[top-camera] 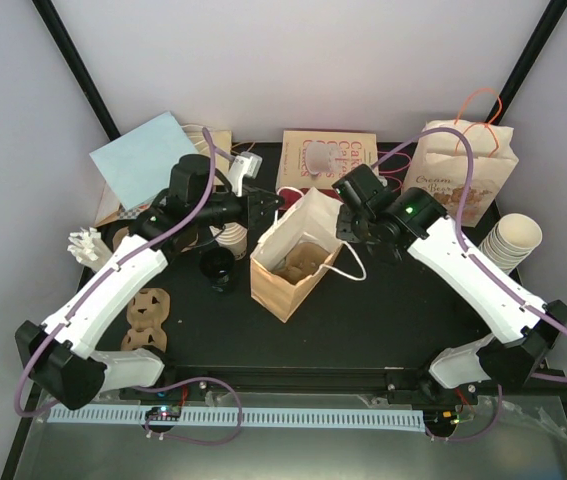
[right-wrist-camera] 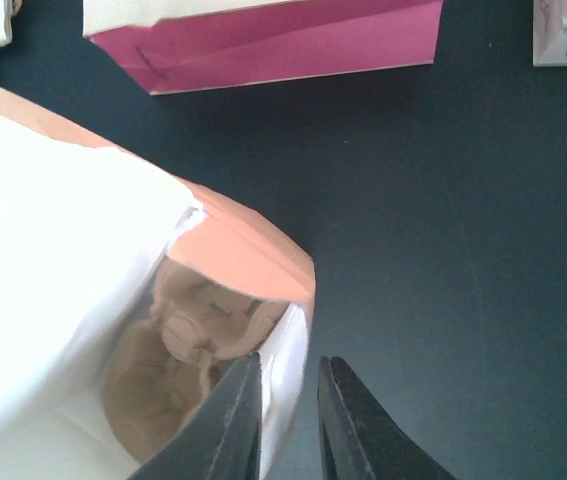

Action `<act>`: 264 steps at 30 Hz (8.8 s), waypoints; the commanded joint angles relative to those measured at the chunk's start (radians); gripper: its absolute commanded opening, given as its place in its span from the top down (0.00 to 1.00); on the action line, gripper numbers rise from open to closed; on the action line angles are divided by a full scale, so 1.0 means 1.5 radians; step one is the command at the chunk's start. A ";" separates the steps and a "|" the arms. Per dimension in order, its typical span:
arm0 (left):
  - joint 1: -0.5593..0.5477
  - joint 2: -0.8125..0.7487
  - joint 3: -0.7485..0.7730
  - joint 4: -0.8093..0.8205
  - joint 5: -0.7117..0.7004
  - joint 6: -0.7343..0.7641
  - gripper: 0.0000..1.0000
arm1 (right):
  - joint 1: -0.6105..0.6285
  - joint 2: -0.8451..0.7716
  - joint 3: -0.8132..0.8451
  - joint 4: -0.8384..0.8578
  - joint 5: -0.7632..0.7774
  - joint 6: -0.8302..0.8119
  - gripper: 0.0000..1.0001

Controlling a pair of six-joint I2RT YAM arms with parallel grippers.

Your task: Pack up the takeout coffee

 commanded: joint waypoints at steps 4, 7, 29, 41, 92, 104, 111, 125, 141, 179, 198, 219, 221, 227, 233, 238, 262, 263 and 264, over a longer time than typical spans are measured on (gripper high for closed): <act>0.012 -0.032 0.015 0.010 0.009 -0.002 0.67 | -0.015 -0.005 -0.007 0.018 0.005 -0.007 0.99; 0.012 -0.053 0.028 -0.008 0.002 0.005 0.44 | -0.034 -0.005 0.005 0.023 0.020 -0.026 0.99; 0.067 -0.221 0.009 -0.178 -0.098 0.043 0.01 | -0.228 0.111 0.117 0.032 0.002 -0.118 0.74; 0.078 -0.298 -0.045 -0.269 -0.141 0.056 0.01 | -0.235 0.062 0.161 0.016 0.058 -0.168 0.29; 0.078 -0.444 -0.202 -0.408 -0.248 0.043 0.01 | -0.235 -0.620 -0.601 0.278 -0.198 -0.058 0.00; 0.078 -0.431 -0.238 -0.392 -0.253 0.029 0.01 | -0.235 -0.592 -0.673 0.337 -0.257 -0.058 0.00; 0.078 -0.428 -0.255 -0.391 -0.255 0.024 0.01 | -0.235 -0.583 -0.694 0.371 -0.286 -0.064 0.00; 0.078 -0.398 -0.281 -0.381 -0.276 -0.021 0.01 | -0.233 -0.480 -0.777 0.495 -0.397 -0.074 0.00; 0.124 -0.242 -0.235 -0.334 -0.363 -0.010 0.27 | -0.226 -0.461 -0.819 0.513 -0.372 -0.141 0.00; 0.238 -0.142 -0.139 -0.289 -0.295 0.047 0.32 | -0.213 -0.473 -0.895 0.663 -0.403 -0.175 0.03; 0.248 -0.021 -0.080 -0.287 -0.258 0.060 0.40 | -0.208 -0.472 -0.897 0.662 -0.399 -0.171 0.03; 0.261 0.089 -0.042 -0.275 -0.273 0.062 0.53 | -0.205 -0.469 -0.897 0.663 -0.396 -0.171 0.04; 0.262 0.100 -0.036 -0.279 -0.271 0.057 0.56 | -0.205 -0.468 -0.896 0.662 -0.396 -0.170 0.04; 0.263 0.097 -0.026 -0.292 -0.277 0.049 0.56 | -0.205 -0.471 -0.897 0.662 -0.396 -0.171 0.03; 0.271 0.036 -0.025 -0.307 -0.315 0.031 0.56 | -0.204 -0.468 -0.897 0.663 -0.396 -0.171 0.03; 0.274 -0.008 -0.009 -0.315 -0.316 0.028 0.50 | -0.204 -0.468 -0.896 0.664 -0.396 -0.171 0.04; 0.265 0.126 0.050 -0.306 -0.226 -0.002 0.60 | -0.203 -0.464 -0.895 0.663 -0.391 -0.170 0.03; 0.264 0.127 0.051 -0.306 -0.227 -0.002 0.64 | -0.203 -0.463 -0.895 0.663 -0.391 -0.170 0.03; 0.264 0.127 0.054 -0.309 -0.229 -0.002 0.67 | -0.203 -0.463 -0.895 0.663 -0.391 -0.170 0.03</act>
